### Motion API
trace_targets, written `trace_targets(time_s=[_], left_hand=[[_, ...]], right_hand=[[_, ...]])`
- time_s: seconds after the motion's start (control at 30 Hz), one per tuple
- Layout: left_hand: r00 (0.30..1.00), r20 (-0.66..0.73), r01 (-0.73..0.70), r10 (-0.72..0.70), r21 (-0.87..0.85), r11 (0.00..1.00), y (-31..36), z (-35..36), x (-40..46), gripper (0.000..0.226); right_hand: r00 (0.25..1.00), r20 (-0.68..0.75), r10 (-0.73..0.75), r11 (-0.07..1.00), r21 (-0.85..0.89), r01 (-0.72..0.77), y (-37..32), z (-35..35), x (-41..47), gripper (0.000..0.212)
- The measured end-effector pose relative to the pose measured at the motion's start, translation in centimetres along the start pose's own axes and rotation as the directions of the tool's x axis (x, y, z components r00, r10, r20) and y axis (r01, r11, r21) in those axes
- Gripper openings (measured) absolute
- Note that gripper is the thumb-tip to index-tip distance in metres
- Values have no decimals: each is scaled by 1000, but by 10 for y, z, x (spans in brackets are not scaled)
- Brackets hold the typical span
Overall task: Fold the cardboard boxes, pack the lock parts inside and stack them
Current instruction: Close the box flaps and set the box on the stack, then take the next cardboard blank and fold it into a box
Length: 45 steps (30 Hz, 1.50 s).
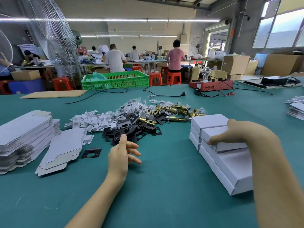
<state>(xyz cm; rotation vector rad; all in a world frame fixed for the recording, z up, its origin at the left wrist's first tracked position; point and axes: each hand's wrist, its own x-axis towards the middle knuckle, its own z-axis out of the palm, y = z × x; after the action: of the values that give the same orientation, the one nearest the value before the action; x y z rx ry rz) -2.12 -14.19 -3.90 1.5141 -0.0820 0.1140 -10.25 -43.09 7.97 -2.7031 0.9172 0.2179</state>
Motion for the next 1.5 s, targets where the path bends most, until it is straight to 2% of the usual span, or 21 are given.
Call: trace_targets(time_s=[0.47,0.5,0.57,0.63,0.7,0.8,0.87,0.93,1.03,1.1,1.13,1.17,1.2,1.27,1.3,1.33,1.4,1.47,1.5], left_hand=[[1000,4,20,-20,25,999,1,2,0,63],[1000,1,22,-22,28,999,1,3,0,63],[1000,-6,23,-23,35,999,1,3,0,62],[1000,-15,26,-26,57,998,1,4,0,60],[999,-31,44,-41,86,995,1,4,0,58],[995,-57,87,-82,95,992,0,3,1,52],[989,-67,133,-129,69,989,2,2,4,44],[980,-66,189,-187,23,982,7,1,8,34],[971,-84,230,-225,44,972,13,-10,15,23],[968,-138,222,-210,78,972,16,-24,22,18],[967,-191,197,-167,147,969,16,-32,25,16],[961,-264,165,-88,286,944,15,-42,28,16],[940,-340,148,18,457,877,13,-51,31,17],[870,-434,176,232,715,676,9,-72,34,25],[843,-458,219,282,772,597,7,-80,35,32],[836,-468,266,285,802,534,5,-87,35,40],[870,-452,344,198,843,414,2,-94,34,53],[888,-451,410,88,863,296,-2,-97,35,58],[887,-460,431,51,861,270,-3,-98,36,57]], right_hand=[[1000,-10,5,1000,-13,-5,-1,3,5,94],[999,-36,13,1000,-23,-14,-4,3,4,93],[983,-180,16,1000,-16,-19,-14,0,-2,80],[928,-368,-59,995,52,83,-32,0,-12,58],[842,-494,-215,946,109,306,-58,9,-22,45],[701,-586,-407,775,185,605,-99,44,-32,34],[669,-596,-444,724,202,660,-118,76,-31,37],[685,-563,-461,721,212,659,-126,107,-24,38],[736,-474,-483,739,230,633,-120,142,-8,37],[771,-431,-469,750,267,605,-115,151,1,36],[784,-421,-456,745,302,595,-114,153,4,36],[793,-416,-445,735,336,589,-113,153,7,37],[799,-412,-439,728,358,584,-113,153,9,37],[802,-402,-441,728,361,582,-115,153,10,38],[801,-400,-446,732,352,584,-115,154,11,39],[799,-399,-449,736,342,584,-116,155,11,40],[799,-397,-451,737,340,584,-116,155,11,40],[803,-393,-449,732,354,582,-115,155,12,37],[804,-388,-450,732,355,581,-115,155,12,36]])
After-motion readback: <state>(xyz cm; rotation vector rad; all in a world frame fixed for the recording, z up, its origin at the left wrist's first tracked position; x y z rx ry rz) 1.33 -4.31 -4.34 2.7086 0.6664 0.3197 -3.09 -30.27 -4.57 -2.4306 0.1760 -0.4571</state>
